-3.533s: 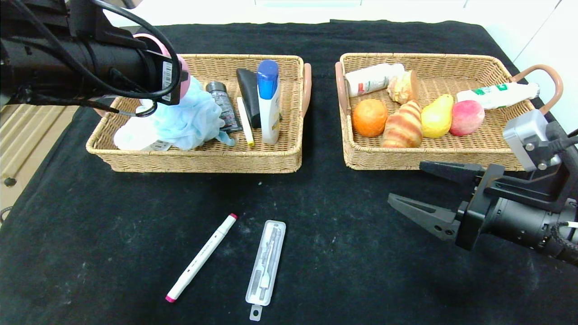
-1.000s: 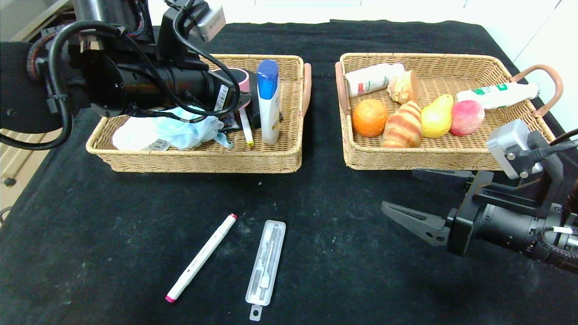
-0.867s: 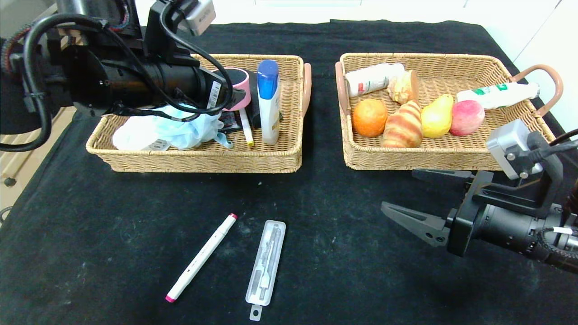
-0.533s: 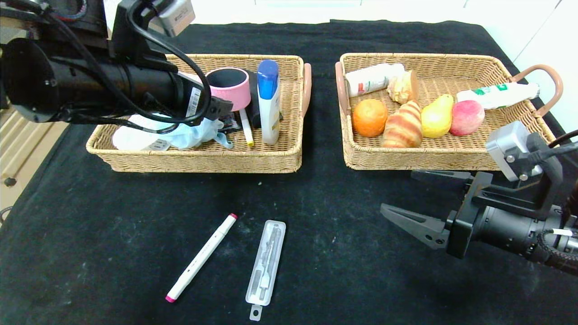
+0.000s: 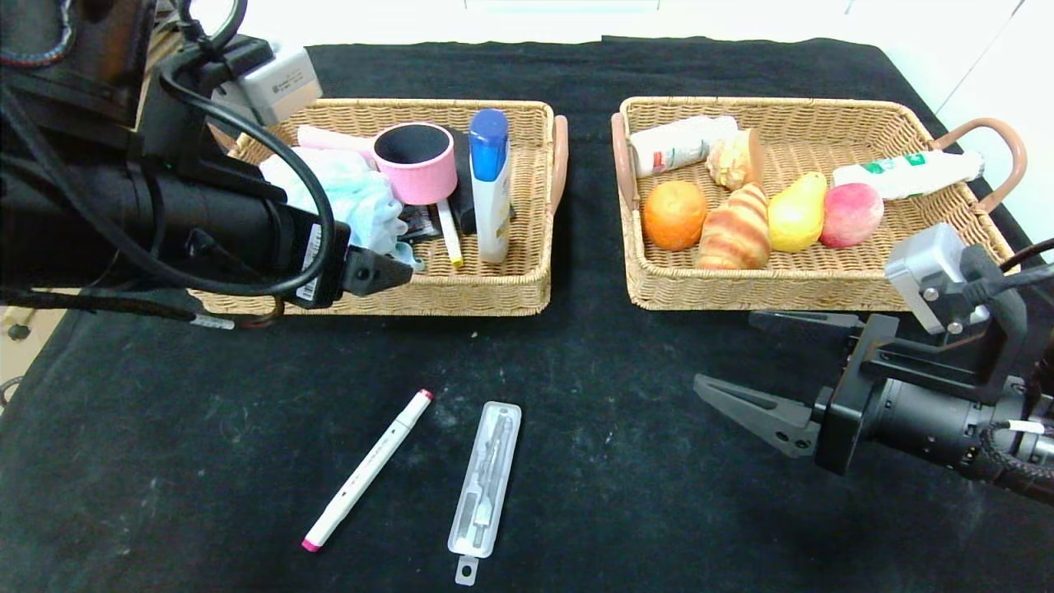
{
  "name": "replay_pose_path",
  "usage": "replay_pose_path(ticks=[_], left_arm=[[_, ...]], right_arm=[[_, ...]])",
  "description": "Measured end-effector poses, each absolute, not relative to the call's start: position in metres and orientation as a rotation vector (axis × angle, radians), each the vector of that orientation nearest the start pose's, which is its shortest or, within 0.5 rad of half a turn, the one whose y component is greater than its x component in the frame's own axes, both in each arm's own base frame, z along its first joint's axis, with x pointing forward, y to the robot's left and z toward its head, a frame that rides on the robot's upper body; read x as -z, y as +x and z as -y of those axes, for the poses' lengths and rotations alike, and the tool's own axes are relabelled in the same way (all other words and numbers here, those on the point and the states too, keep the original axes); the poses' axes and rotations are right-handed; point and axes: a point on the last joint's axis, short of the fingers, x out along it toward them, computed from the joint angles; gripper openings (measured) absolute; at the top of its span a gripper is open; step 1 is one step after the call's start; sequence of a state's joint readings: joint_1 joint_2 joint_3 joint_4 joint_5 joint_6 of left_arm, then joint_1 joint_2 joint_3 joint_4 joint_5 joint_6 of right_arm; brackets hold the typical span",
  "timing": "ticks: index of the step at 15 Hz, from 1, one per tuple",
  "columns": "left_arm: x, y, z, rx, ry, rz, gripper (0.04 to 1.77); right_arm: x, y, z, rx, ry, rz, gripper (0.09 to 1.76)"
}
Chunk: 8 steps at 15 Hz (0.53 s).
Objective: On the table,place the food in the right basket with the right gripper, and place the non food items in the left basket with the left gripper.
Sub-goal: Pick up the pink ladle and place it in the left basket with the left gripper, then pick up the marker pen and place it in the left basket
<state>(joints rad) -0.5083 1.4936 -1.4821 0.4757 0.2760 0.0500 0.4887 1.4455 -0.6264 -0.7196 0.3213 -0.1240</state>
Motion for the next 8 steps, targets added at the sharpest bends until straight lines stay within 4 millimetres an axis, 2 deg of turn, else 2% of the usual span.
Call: replay_pose_path(ticks=[8], left_arm=[[-0.301,0.2,0.115,0.249,0.181,-0.594,1.7]], right_arm=[[-0.215,0.204,-0.117,-0.814,-0.123,-0.037,1.71]])
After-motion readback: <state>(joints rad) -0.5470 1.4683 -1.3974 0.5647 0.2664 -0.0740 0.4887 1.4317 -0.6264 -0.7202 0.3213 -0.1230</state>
